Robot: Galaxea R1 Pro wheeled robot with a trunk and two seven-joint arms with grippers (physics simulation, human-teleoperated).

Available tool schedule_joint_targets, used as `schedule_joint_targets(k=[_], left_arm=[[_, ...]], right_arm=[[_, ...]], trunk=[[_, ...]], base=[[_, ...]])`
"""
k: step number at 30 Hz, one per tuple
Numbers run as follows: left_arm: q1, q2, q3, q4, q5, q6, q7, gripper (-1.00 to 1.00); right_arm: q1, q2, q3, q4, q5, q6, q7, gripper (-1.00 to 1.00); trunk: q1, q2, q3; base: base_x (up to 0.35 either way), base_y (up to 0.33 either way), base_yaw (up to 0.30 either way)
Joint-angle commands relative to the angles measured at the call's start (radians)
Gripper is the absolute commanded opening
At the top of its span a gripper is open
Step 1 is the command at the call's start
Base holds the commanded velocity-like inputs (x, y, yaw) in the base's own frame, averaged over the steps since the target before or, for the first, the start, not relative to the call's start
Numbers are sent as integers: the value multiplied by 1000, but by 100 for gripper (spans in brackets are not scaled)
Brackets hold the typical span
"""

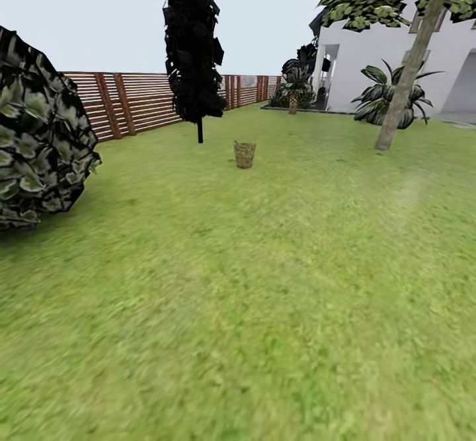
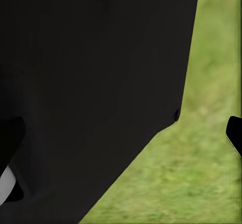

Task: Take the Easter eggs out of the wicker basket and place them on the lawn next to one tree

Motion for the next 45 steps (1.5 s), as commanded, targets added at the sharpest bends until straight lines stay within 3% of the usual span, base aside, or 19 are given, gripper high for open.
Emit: schedule_joint_targets(k=[1,45], left_arm=[[0,0,-1,1,0,-3,0,100],[0,0,0,1,1,-3,0,100]], right_arm=[[0,0,-1,-1,0,-1,1,100],[0,4,0,-2,-2,-1,0,100]], trunk=[[1,0,-1],[1,0,-1]], base=[[341,0,0],[341,0,0]])
